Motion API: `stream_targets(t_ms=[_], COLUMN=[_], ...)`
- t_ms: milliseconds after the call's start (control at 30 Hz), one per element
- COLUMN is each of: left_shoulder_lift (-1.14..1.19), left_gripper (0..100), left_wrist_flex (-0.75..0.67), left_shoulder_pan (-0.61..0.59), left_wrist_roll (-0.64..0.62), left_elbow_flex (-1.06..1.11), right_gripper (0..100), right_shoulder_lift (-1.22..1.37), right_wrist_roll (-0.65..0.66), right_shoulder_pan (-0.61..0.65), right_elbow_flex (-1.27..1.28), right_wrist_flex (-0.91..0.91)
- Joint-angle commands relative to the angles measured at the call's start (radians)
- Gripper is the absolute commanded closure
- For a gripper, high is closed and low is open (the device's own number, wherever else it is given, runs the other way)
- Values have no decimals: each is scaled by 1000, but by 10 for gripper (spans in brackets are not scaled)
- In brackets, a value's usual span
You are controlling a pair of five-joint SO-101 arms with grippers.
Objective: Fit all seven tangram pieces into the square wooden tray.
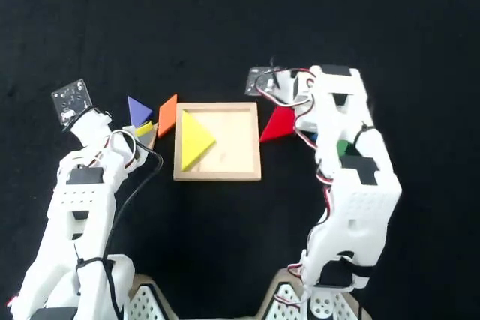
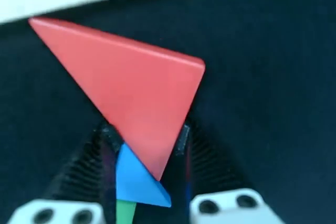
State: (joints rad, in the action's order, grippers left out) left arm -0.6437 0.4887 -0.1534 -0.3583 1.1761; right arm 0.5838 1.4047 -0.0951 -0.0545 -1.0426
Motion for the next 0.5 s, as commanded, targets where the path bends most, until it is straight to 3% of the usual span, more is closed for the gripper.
stream_targets(t_ms=[0,100,300,467], left_shoulder_lift=[0,0,0,0], left_gripper=[711,711,711,711], left_wrist_flex=[-18,-18,-18,-18], left_shoulder_pan=[-7,-10,-13,-13], left_wrist_roll=[-2,-2,-2,-2], left_elbow_flex=[-10,-8,-8,-8], right_gripper=[963,939,710,668], right_shoulder_lift=[4,4,8,12], right_wrist_roll=[-25,-25,52,137], right_shoulder_pan=[-110,-71,38,106], right_elbow_flex=[-136,-228,-346,-344], right_wrist_flex=[-87,-219,-358,-405])
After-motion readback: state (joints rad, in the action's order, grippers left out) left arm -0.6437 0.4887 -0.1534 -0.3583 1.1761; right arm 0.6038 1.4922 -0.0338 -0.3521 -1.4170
